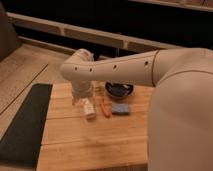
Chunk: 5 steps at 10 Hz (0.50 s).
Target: Place the pepper on the white sponge
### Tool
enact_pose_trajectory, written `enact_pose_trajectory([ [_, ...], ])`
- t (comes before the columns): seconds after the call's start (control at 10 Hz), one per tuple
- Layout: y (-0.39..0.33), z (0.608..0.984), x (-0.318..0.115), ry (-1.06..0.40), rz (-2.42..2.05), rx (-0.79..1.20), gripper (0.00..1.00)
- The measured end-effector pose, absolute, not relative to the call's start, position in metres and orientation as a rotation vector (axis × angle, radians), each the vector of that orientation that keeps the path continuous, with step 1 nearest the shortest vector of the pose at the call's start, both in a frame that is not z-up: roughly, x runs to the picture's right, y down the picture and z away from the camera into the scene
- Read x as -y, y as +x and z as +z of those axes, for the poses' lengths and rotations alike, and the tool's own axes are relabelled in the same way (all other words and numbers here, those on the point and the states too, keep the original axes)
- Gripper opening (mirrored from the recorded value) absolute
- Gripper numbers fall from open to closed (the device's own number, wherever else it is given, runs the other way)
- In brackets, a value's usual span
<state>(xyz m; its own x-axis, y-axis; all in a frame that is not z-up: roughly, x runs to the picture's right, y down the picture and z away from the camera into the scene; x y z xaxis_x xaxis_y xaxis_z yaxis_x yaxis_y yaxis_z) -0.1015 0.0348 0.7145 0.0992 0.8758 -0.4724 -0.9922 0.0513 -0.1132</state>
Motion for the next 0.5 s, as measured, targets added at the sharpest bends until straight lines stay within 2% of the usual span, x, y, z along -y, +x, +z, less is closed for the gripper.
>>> enact_pose_trajectory([
  [0.2,-0.087,0.710,0.012,-0.389,1.480,-0.152,0.65],
  [0.5,-0.081,0.708,0.024,-0.365,1.489,-0.111,0.65],
])
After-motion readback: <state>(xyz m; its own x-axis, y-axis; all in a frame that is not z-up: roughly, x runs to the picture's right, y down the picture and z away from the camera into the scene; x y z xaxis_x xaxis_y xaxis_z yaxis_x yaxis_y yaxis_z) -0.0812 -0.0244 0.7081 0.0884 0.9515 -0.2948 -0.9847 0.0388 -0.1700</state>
